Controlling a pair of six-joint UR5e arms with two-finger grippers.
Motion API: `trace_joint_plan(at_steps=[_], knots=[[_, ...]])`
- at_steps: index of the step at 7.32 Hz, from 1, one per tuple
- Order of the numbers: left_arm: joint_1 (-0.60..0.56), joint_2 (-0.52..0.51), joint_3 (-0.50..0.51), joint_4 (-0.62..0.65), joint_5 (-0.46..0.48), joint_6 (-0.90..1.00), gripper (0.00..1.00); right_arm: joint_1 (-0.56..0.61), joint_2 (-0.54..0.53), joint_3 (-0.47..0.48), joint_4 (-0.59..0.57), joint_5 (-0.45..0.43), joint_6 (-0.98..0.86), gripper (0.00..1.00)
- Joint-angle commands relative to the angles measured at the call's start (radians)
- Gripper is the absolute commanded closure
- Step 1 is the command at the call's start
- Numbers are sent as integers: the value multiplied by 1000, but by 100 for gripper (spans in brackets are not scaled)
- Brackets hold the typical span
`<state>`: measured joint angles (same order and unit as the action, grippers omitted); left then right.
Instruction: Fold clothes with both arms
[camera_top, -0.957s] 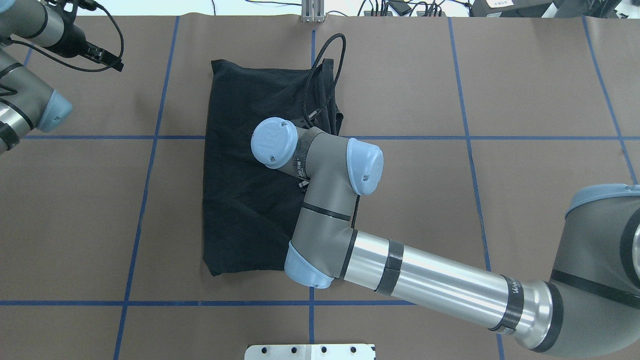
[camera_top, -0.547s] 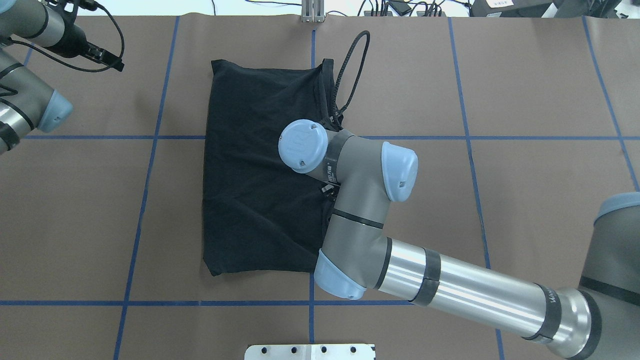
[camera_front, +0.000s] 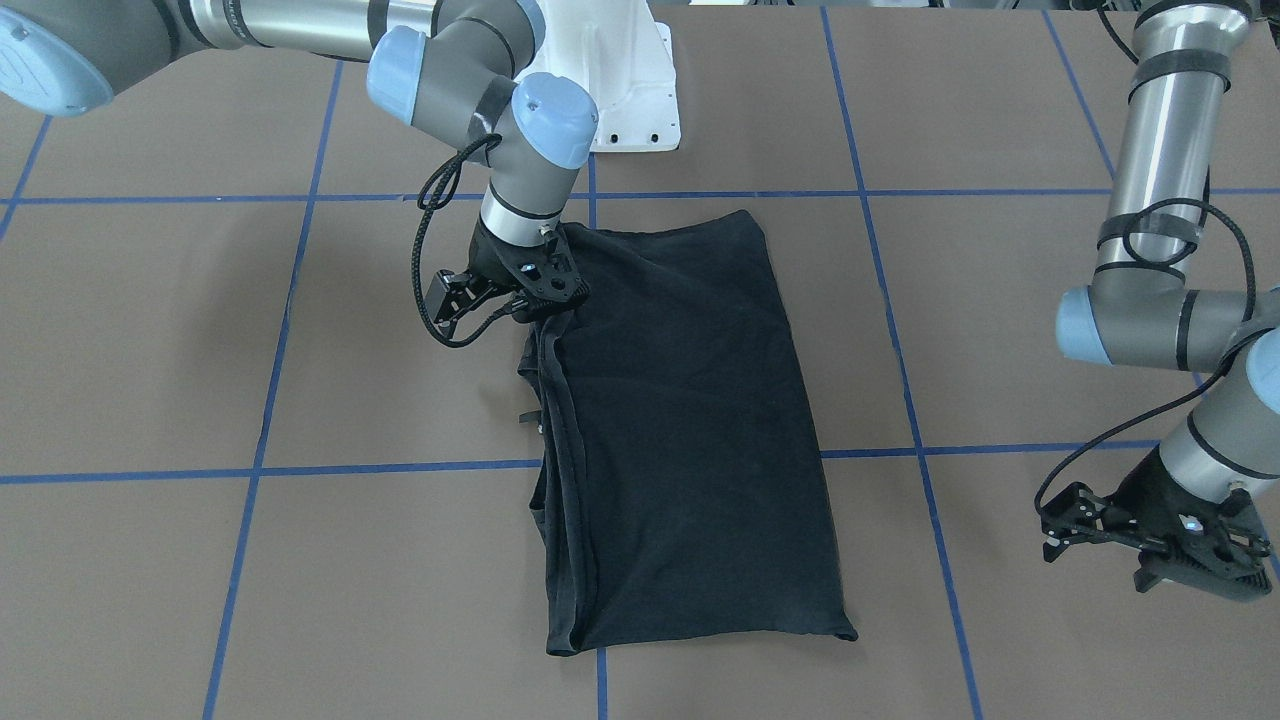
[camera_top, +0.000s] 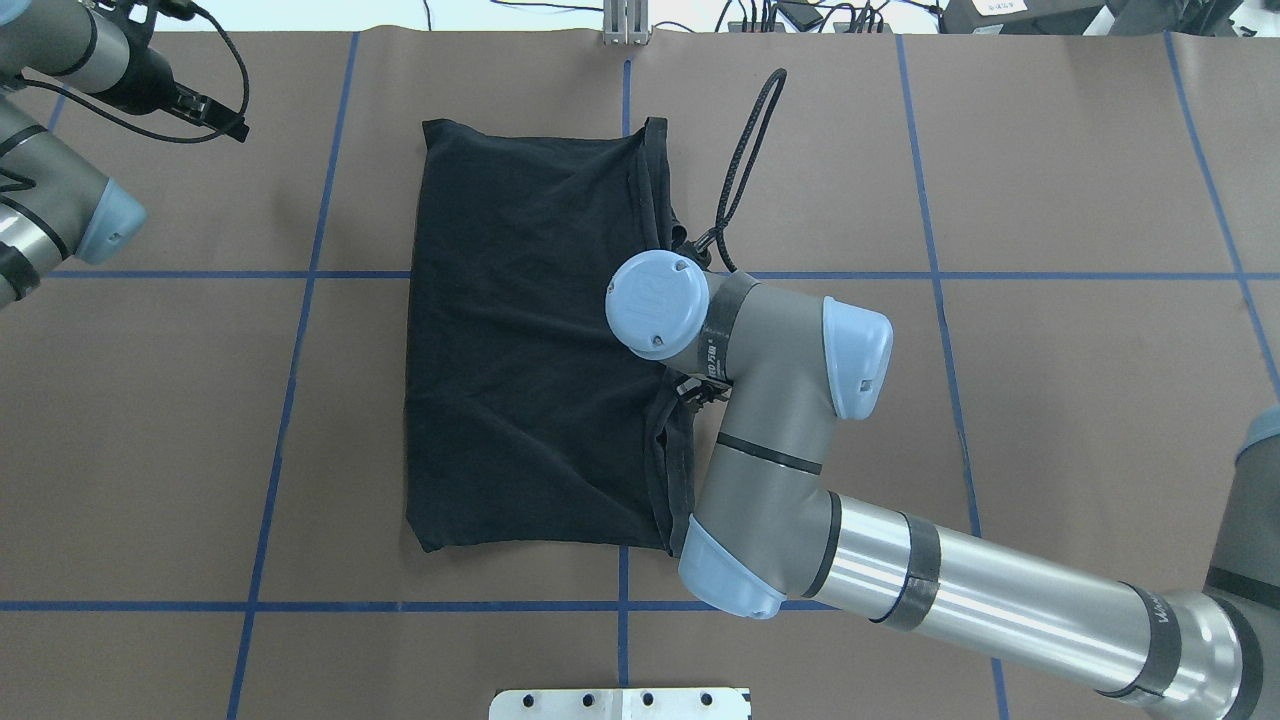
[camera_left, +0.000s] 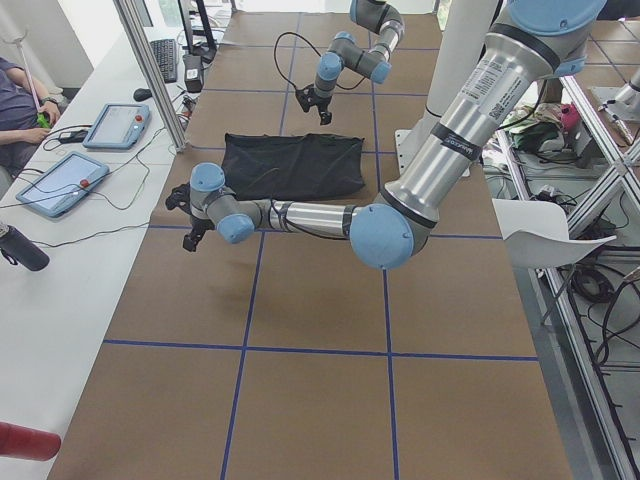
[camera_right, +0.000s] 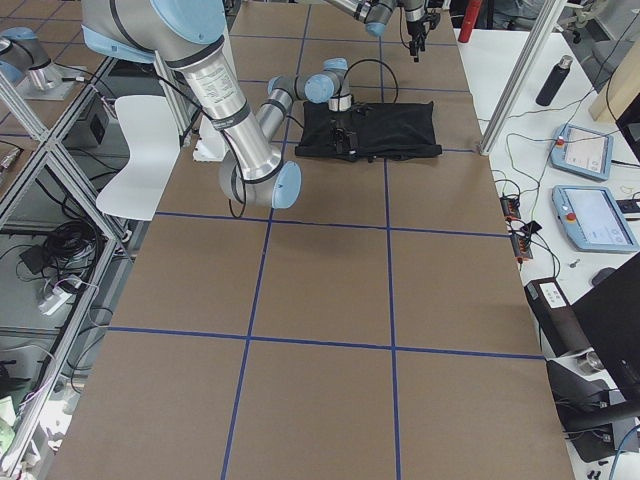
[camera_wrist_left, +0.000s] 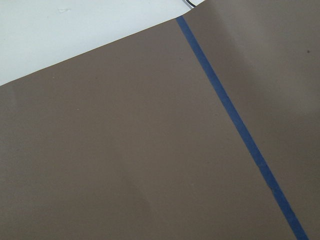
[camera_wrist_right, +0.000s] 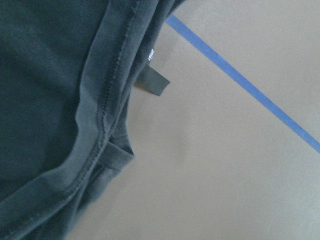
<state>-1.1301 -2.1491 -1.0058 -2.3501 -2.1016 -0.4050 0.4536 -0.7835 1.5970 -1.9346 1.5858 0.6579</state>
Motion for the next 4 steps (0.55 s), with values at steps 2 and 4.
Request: trace_joint_plan(at_steps=[2,4], knots=[[0,0,0,0,0,0,0,-1,111,-194,152,3,68,2],[1,0,-2,0,0,0,0,4,124,-210,164,3,72,2]])
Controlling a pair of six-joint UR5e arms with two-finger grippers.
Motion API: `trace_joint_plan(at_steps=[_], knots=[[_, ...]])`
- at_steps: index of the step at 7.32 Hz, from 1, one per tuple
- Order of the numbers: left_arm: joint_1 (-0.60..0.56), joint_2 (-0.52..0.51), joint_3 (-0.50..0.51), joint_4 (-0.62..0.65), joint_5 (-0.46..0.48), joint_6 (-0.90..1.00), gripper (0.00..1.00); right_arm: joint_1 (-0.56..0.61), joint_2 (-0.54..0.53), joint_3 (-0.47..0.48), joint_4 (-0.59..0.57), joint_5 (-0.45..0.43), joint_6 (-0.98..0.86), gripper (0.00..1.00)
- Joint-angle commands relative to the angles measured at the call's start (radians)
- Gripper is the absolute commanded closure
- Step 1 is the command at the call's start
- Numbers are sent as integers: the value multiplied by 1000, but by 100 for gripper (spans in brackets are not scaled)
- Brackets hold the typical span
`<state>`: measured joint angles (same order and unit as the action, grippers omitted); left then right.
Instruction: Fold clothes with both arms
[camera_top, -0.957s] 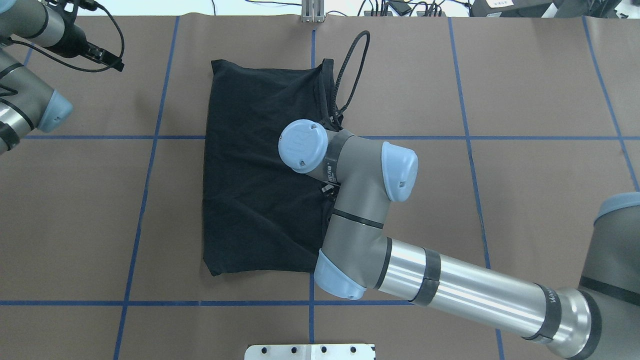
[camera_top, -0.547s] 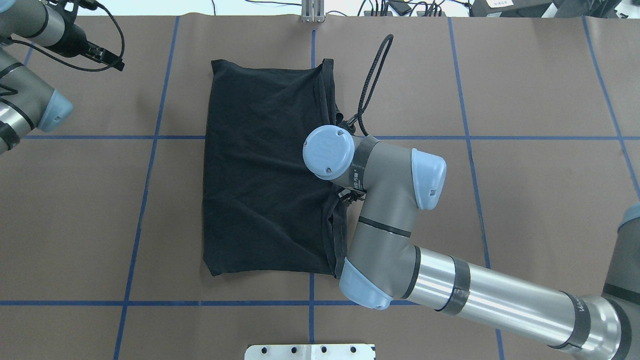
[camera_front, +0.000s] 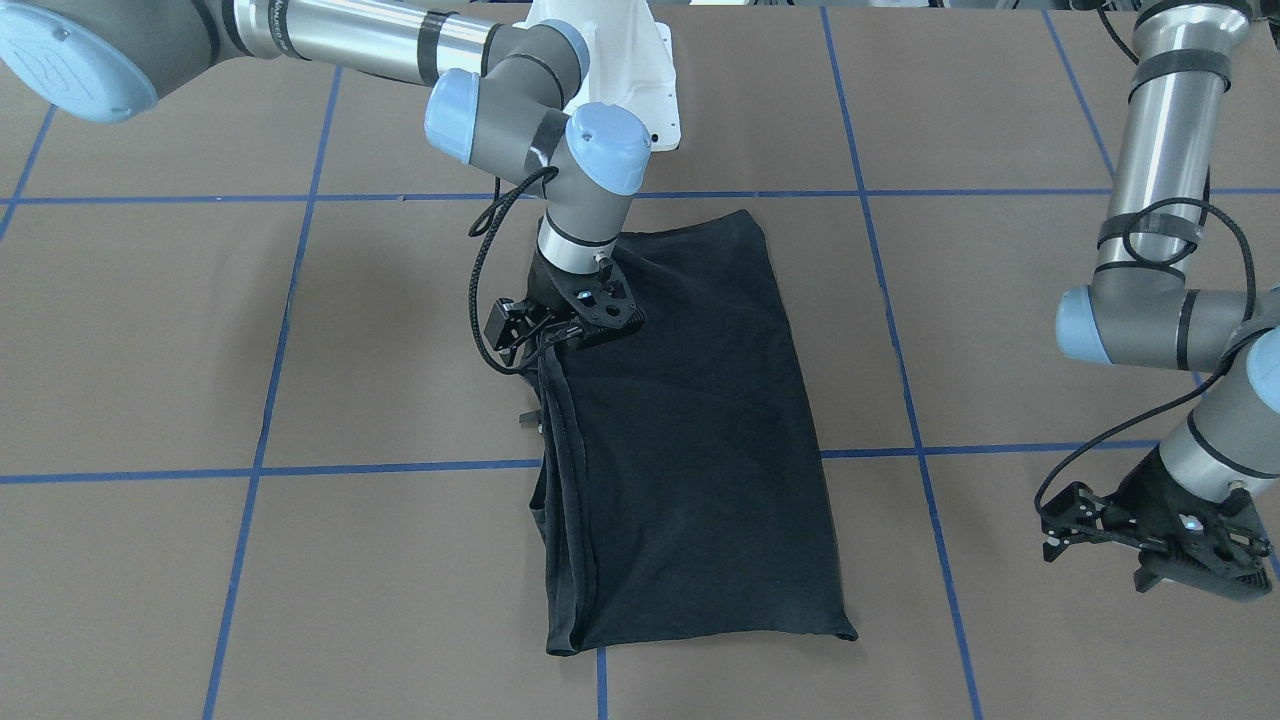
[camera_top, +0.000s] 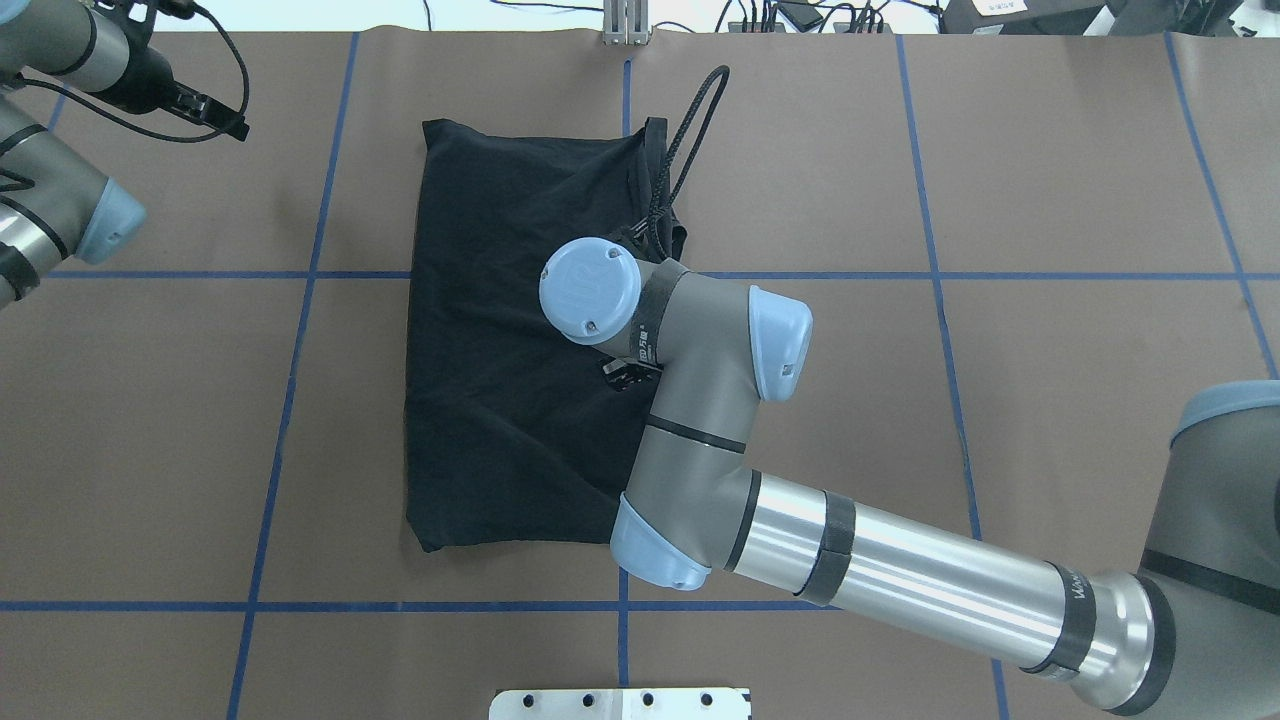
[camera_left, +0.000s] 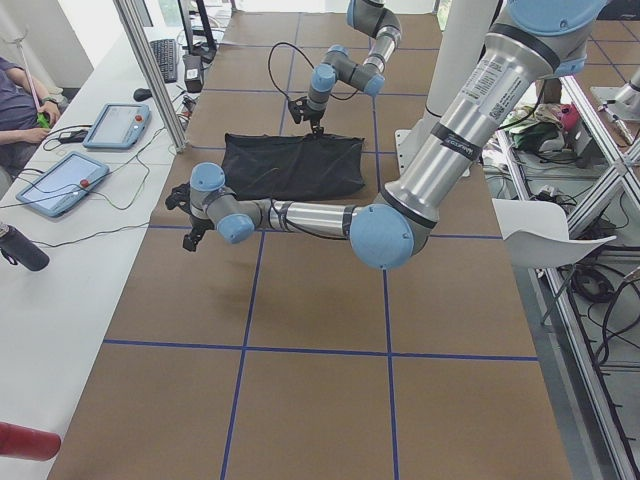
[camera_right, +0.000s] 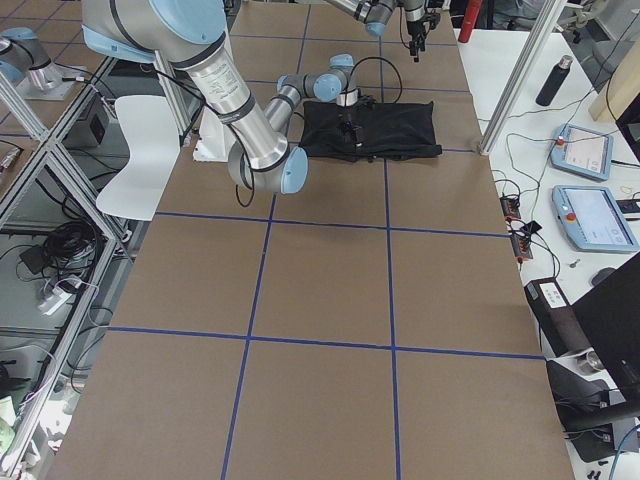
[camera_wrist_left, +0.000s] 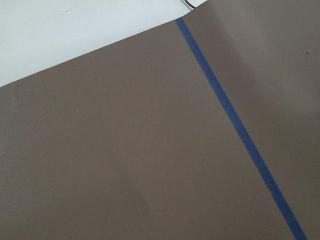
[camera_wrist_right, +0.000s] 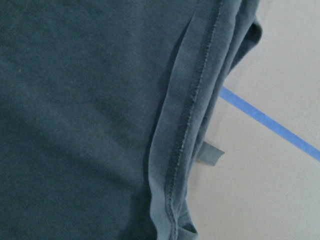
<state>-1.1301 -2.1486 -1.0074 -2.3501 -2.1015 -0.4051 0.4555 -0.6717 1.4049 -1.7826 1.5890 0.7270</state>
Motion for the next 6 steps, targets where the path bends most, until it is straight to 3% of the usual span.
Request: trace_joint_plan(at_steps=[1,6], knots=[[0,0,0,0,0,0,0,3,8,-18,3,-3,0,2],[0,0,0,0,0,0,0,43,-53,37,-74,-4,-75,2]])
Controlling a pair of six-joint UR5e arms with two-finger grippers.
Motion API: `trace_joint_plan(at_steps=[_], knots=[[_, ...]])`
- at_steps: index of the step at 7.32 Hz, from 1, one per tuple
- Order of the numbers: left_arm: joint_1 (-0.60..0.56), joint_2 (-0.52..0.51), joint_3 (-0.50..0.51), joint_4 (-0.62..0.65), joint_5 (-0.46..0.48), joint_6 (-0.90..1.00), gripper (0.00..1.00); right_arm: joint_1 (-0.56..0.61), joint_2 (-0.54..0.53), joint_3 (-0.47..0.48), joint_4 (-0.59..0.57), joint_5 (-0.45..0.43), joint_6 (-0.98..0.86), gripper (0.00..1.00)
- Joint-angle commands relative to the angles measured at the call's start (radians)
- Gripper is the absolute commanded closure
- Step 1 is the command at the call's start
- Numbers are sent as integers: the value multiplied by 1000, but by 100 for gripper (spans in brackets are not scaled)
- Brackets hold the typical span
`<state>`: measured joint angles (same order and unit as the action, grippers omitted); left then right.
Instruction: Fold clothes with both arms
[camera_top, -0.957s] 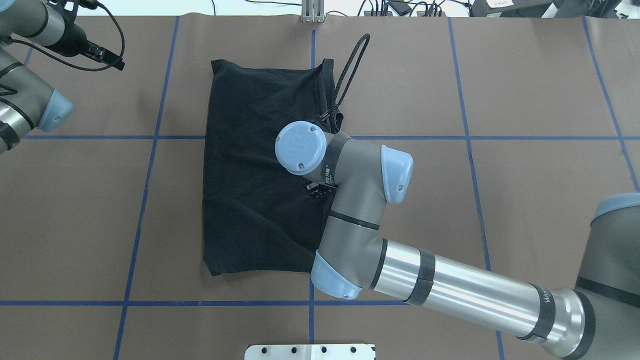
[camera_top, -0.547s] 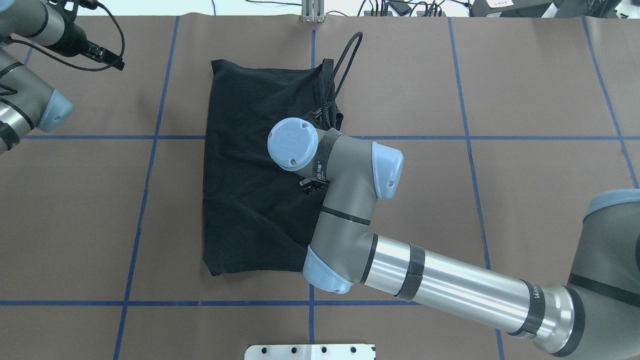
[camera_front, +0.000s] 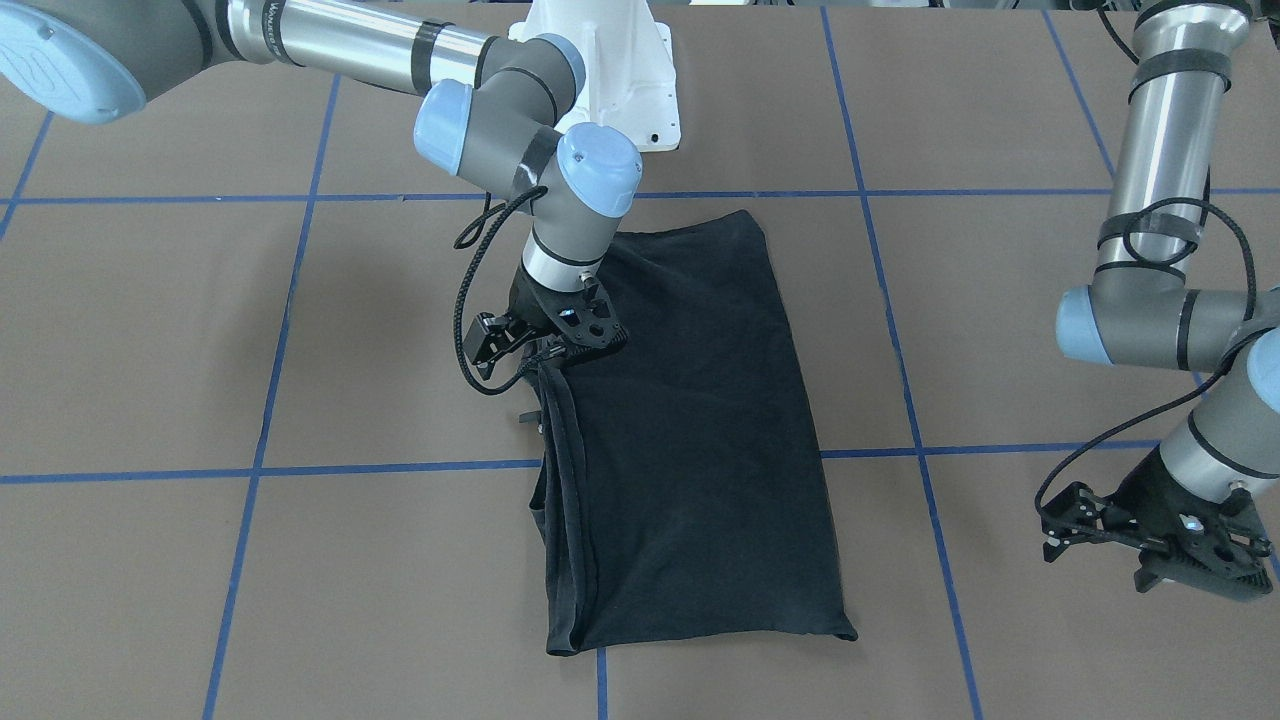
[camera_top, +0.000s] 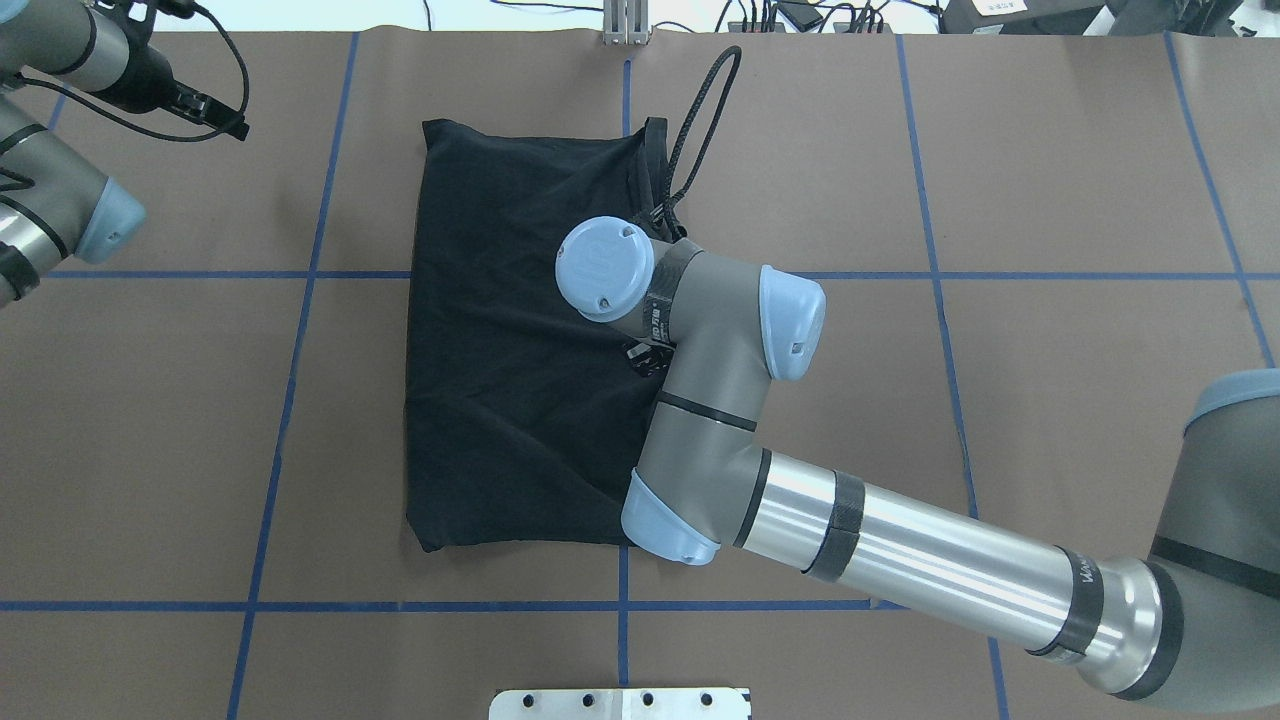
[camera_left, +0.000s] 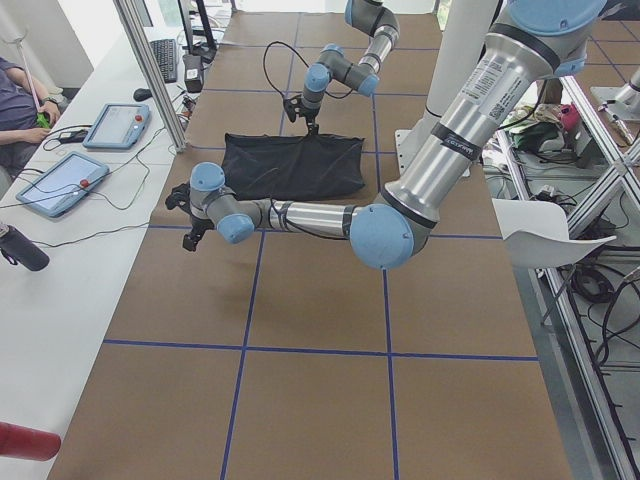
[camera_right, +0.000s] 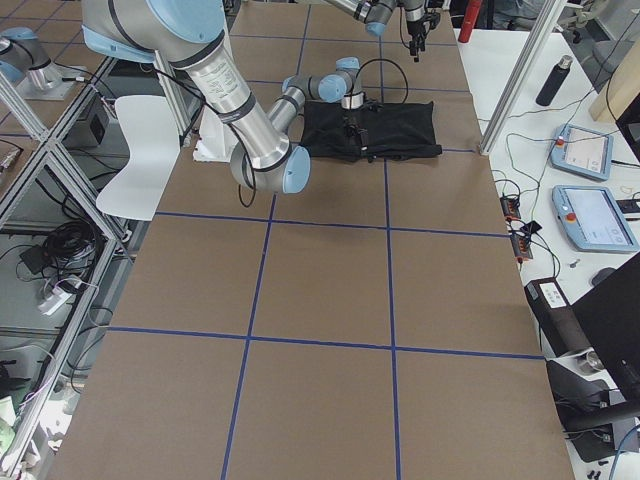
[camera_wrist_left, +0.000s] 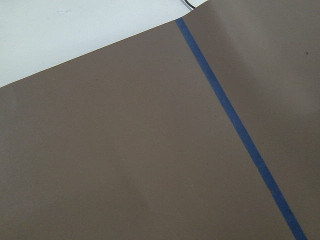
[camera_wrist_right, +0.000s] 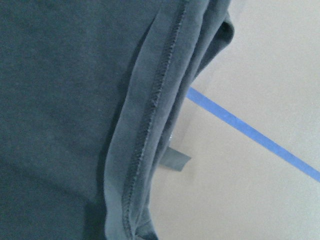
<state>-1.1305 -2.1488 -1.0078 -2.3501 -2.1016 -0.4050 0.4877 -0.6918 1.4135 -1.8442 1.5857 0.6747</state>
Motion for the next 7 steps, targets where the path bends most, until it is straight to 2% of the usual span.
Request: trace_joint_plan(at_steps=[1,2,3,5,7], knots=[[0,0,0,0,0,0,0,17,-107,103,-12,-1,-47,2],[0,0,0,0,0,0,0,20,-174,172,-12,-1,-58,2],[0,0,-2,0,0,-2,0,23,-195,197,-13,0,-63,2],[0,0,-6,0,0,-2,0,35,-164,211,-10,25,-55,2],[3,18,-88,2,-30,-160,0,34,-120,208,-4,63,46,2]])
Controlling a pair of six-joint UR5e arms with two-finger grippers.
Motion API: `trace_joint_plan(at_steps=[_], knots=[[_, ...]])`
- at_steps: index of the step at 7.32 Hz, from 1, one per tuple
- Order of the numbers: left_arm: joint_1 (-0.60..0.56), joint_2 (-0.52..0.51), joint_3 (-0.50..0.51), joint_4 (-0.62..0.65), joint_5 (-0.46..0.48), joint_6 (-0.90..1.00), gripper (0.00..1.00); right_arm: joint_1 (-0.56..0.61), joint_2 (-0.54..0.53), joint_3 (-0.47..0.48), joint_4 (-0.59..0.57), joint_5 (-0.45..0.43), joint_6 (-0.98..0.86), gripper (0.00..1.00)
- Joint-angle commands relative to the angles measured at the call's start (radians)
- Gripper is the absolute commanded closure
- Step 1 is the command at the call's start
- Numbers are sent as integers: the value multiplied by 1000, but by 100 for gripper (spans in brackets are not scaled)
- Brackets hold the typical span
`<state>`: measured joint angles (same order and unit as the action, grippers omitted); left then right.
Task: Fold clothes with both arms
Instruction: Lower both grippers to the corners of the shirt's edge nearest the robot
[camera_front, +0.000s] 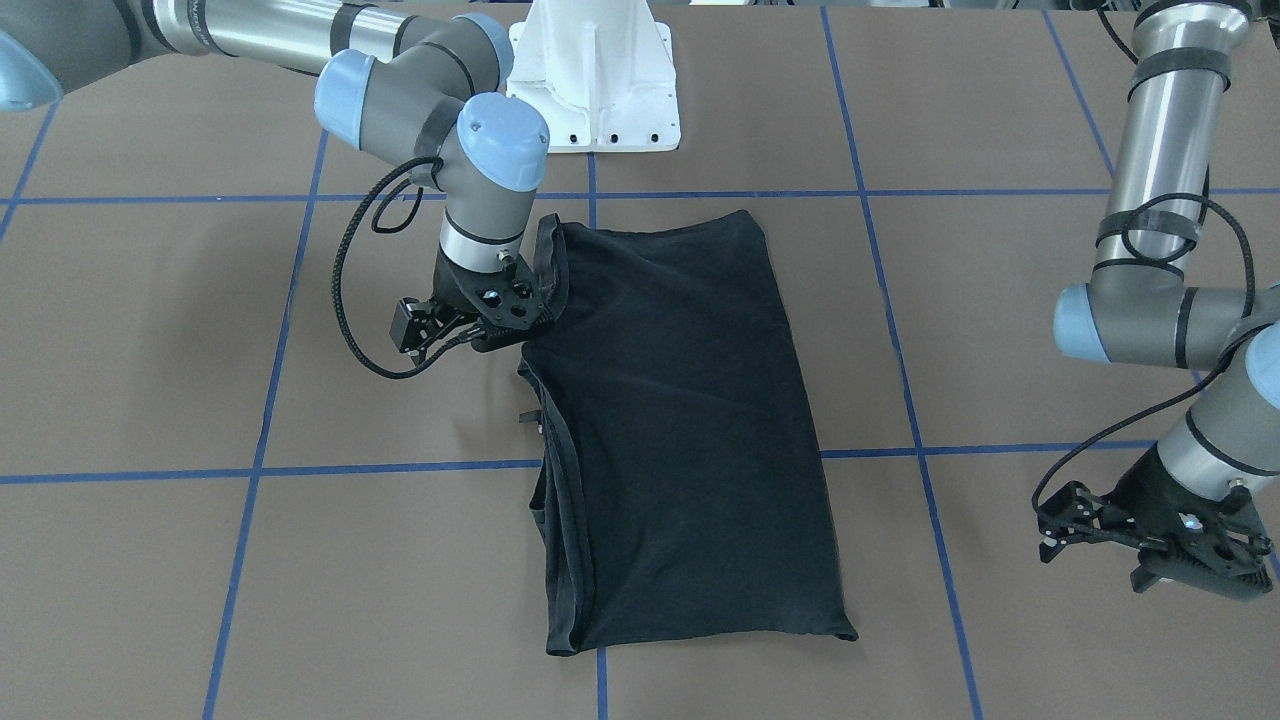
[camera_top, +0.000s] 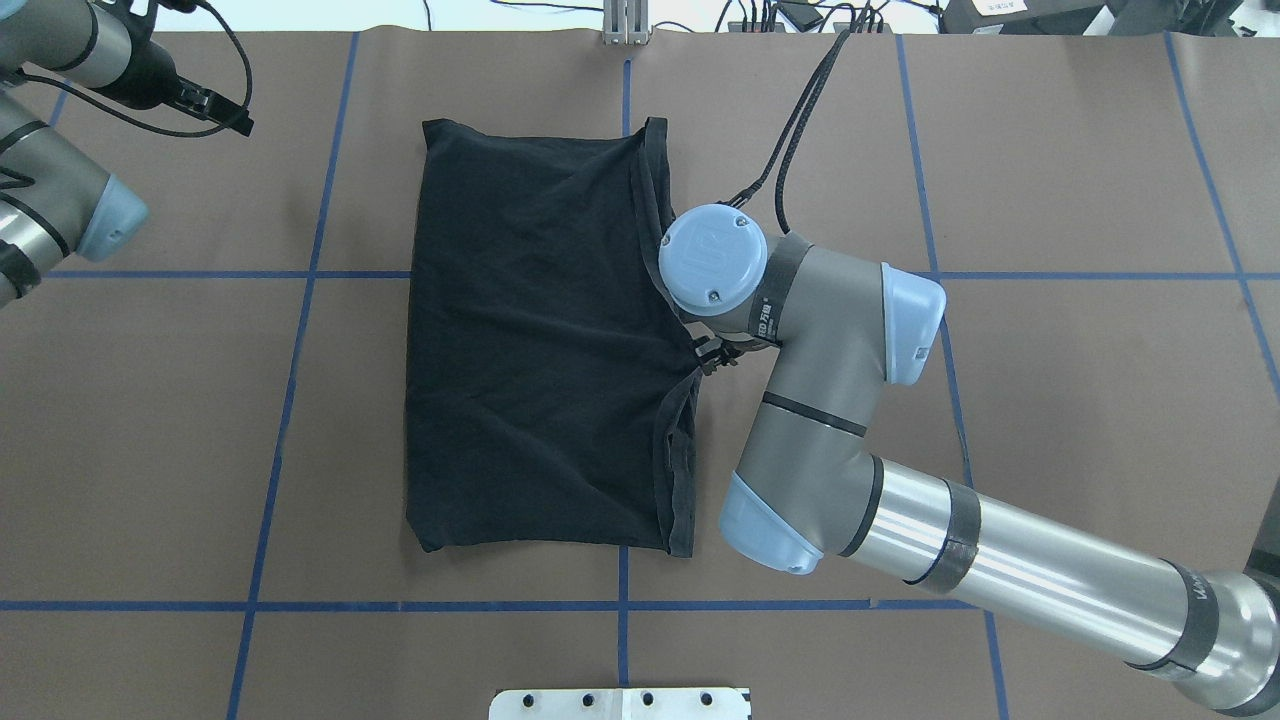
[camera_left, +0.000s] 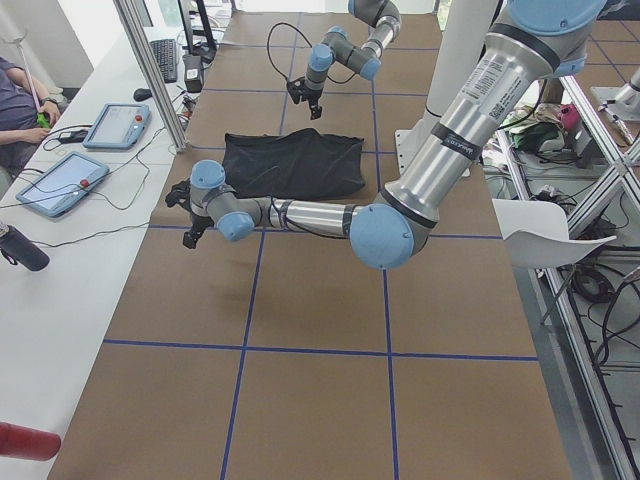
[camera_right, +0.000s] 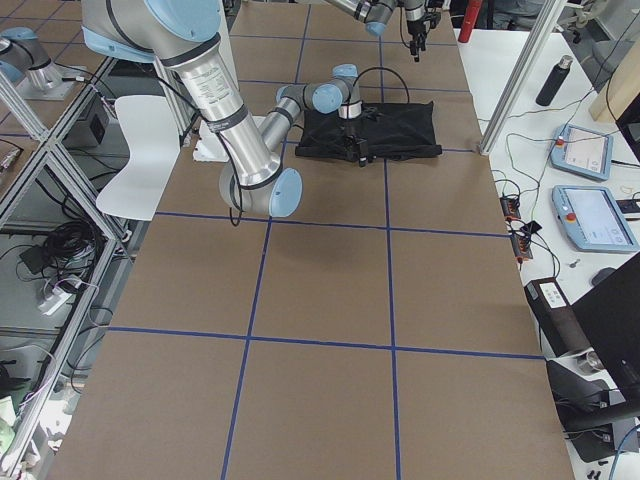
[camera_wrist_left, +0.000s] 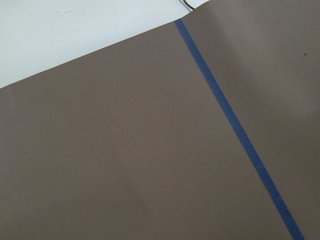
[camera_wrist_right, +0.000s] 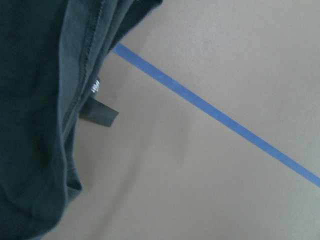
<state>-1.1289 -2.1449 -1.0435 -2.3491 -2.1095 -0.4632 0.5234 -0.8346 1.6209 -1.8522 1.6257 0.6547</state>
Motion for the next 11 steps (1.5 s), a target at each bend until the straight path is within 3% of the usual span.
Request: trace_joint_plan(at_steps=[1,3,5,7,8,10,11], knots=[[15,64,-149,4,-44,-192,0,-11,23,8,27,52,153,2],[125,222,-409,5,-37,-369,0,-48,-44,23,214,60,364,1],[265,325,-617,5,-8,-596,0,-80,-211,167,380,60,553,1],[429,419,-777,5,110,-788,0,-132,-326,319,427,40,763,1],[513,437,-823,5,184,-896,0,-152,-346,350,430,34,872,1],[677,442,-836,4,335,-1049,0,-222,-438,358,644,-89,965,1],[742,468,-834,4,388,-1089,0,-230,-463,356,692,-99,968,1]])
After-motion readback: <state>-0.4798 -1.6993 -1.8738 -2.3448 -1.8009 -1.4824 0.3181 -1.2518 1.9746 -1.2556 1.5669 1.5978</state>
